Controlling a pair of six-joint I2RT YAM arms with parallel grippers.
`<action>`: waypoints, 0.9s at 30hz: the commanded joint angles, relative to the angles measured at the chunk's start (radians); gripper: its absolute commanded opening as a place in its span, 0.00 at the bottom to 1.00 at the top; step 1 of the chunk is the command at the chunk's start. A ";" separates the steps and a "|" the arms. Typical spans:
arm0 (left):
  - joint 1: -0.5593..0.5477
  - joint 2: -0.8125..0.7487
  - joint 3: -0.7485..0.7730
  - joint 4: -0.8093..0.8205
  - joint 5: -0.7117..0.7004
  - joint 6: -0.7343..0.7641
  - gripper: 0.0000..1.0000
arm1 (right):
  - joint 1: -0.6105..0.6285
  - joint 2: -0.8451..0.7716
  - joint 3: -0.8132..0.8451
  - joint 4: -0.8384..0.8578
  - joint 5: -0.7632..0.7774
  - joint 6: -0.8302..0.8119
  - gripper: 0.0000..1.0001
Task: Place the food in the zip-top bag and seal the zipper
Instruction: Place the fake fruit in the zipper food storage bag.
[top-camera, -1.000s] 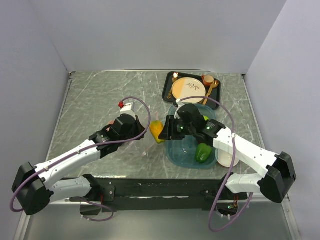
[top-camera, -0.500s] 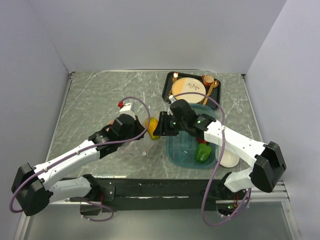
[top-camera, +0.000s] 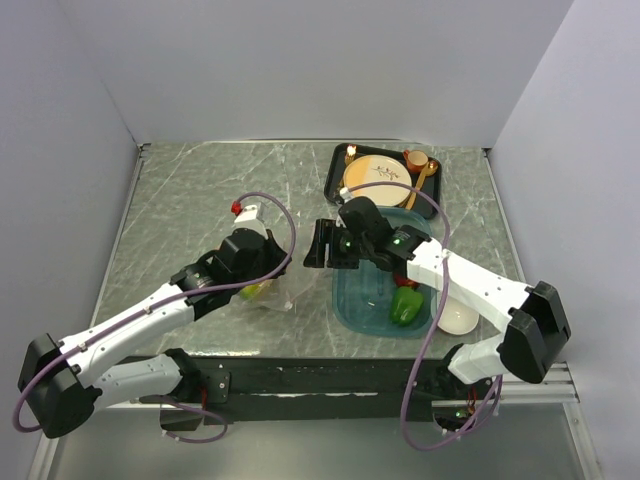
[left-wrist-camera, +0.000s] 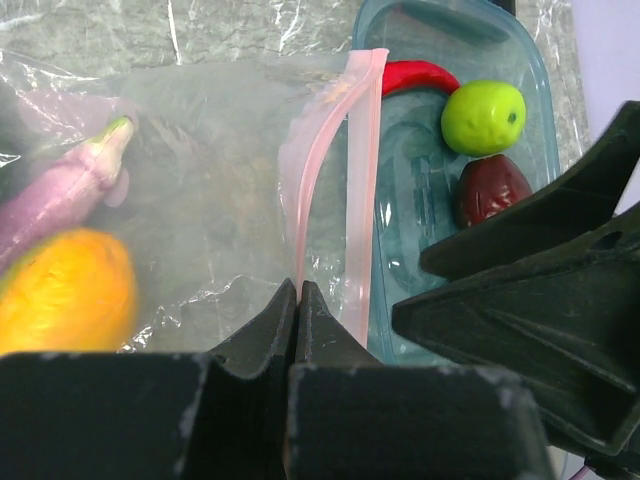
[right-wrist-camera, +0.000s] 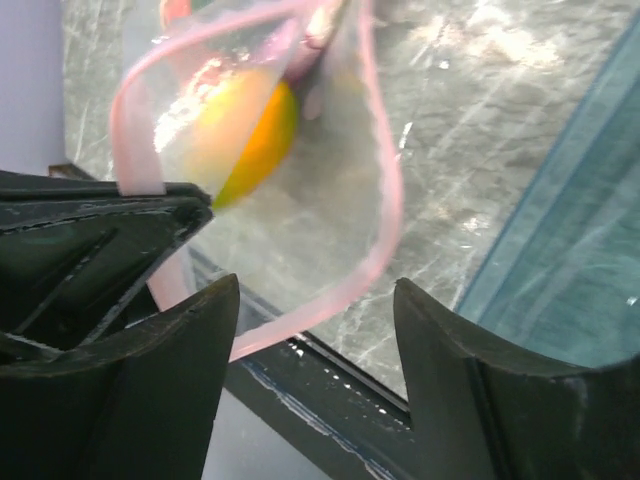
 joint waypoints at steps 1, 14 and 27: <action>-0.004 -0.031 0.006 0.023 -0.015 -0.001 0.01 | 0.004 -0.078 -0.003 -0.049 0.126 0.010 0.75; -0.004 -0.035 0.000 0.052 0.019 0.002 0.07 | -0.146 -0.294 -0.166 -0.227 0.419 0.087 0.87; -0.004 -0.041 -0.023 0.058 0.024 -0.005 0.01 | -0.321 -0.354 -0.299 -0.340 0.520 0.070 0.85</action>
